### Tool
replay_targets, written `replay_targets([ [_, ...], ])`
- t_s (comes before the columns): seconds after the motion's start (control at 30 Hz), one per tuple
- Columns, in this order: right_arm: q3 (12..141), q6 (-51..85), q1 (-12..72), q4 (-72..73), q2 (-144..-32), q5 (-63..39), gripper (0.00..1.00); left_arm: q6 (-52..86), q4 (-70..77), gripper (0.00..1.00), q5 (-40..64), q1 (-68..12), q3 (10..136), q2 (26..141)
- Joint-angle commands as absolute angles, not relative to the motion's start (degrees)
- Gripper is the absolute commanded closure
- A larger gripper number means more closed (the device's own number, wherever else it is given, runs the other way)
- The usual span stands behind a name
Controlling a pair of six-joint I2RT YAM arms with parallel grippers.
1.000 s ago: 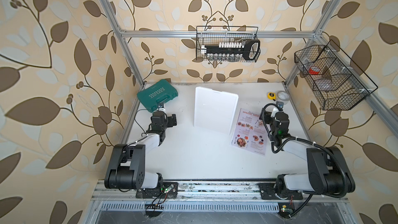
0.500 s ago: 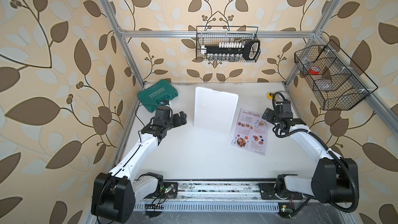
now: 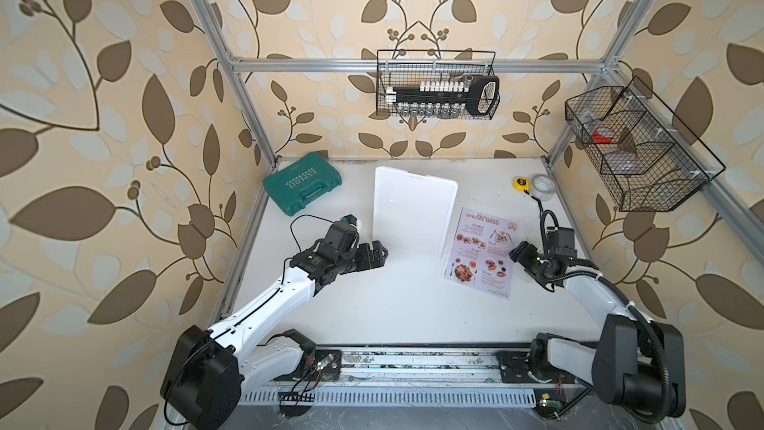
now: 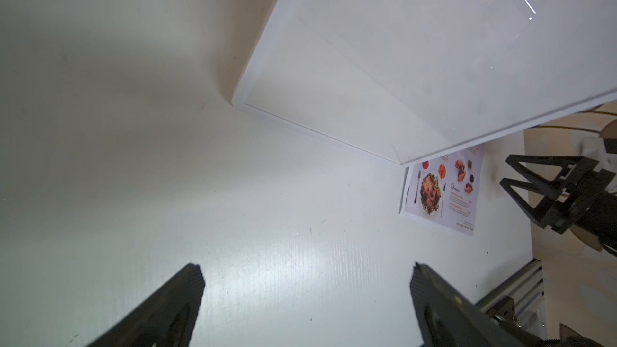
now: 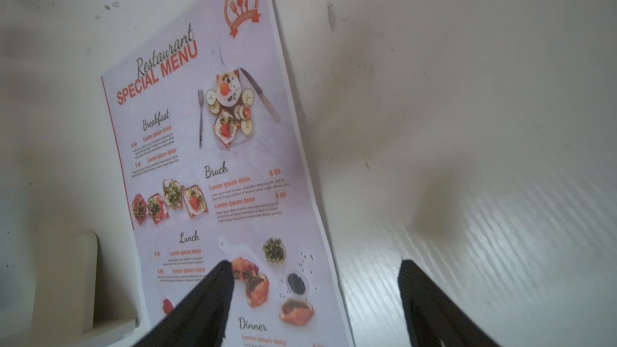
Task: Insert the menus into the narrow rack
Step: Pick up the menu from the center of the board.
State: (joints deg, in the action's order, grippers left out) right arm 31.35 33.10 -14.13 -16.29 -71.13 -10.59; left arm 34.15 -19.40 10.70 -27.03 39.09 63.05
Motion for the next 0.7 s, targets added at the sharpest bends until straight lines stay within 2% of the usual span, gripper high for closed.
replay_targets([
  [0.0,32.7,30.9,-16.4,-10.8,-75.1,-17.6,0.26,35.2,-17.3,0.01,10.9,-27.2,41.8,64.5],
  [0.17,33.7,30.7,-16.5,-7.8,-78.2,-20.7,0.32,35.4,-16.9,0.01,10.7,-27.2,43.2,66.5],
  [0.43,33.4,31.2,-16.5,-5.6,-84.0,-23.8,0.37,35.1,-17.3,0.01,10.3,-27.2,42.9,66.3],
  [0.67,32.6,32.6,-16.1,-4.0,-80.5,-28.6,0.39,35.5,-16.9,0.01,9.7,-27.2,41.7,65.9],
])
